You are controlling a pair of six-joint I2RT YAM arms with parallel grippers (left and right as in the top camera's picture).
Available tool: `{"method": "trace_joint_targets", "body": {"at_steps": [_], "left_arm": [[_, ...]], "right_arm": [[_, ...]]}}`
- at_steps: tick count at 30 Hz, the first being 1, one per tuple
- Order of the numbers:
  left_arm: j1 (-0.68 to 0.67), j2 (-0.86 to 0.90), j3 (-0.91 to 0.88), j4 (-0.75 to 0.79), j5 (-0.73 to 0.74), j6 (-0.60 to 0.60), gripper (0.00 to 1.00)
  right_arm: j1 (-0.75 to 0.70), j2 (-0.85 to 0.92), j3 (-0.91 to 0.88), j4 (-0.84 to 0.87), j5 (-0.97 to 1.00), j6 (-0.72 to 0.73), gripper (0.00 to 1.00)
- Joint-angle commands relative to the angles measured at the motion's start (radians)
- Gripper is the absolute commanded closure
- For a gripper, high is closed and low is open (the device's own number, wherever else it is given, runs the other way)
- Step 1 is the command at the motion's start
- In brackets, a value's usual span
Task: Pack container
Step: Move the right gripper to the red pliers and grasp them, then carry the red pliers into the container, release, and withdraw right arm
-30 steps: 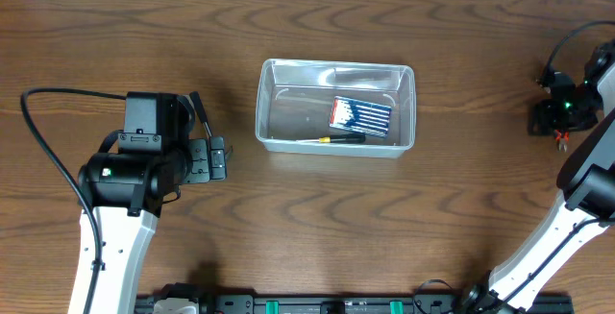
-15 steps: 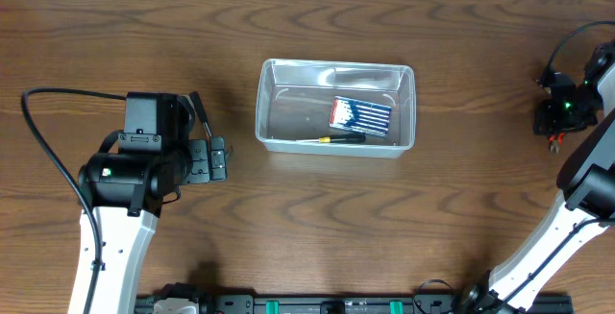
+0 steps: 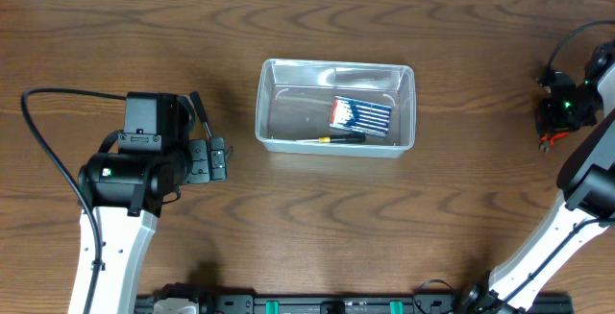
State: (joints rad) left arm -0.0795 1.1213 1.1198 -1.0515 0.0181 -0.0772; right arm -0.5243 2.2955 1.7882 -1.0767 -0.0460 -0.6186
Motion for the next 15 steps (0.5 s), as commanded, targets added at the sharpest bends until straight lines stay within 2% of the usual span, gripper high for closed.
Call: {"method": "trace_joint_targets", "body": {"at_steps": [1, 2, 8, 11, 15], "left_arm": [[0.0, 0.001, 0.023, -0.006, -0.015, 0.013, 0.02], [0.0, 0.001, 0.023, -0.006, -0.015, 0.013, 0.02], [0.0, 0.001, 0.023, -0.006, -0.015, 0.013, 0.02], [0.0, 0.001, 0.023, -0.006, -0.015, 0.013, 0.02], [0.0, 0.001, 0.023, -0.006, -0.015, 0.013, 0.02]], "right_arm": [[0.002, 0.012, -0.005, 0.0, -0.015, 0.001, 0.96], [0.003, 0.012, -0.005, 0.0, -0.016, 0.001, 0.99], [0.018, 0.01, -0.002, -0.001, -0.081, 0.002, 0.99], [0.047, 0.0, 0.011, 0.002, -0.132, 0.047, 0.99], [0.123, -0.024, 0.114, -0.061, -0.192, 0.071, 0.99]]}}
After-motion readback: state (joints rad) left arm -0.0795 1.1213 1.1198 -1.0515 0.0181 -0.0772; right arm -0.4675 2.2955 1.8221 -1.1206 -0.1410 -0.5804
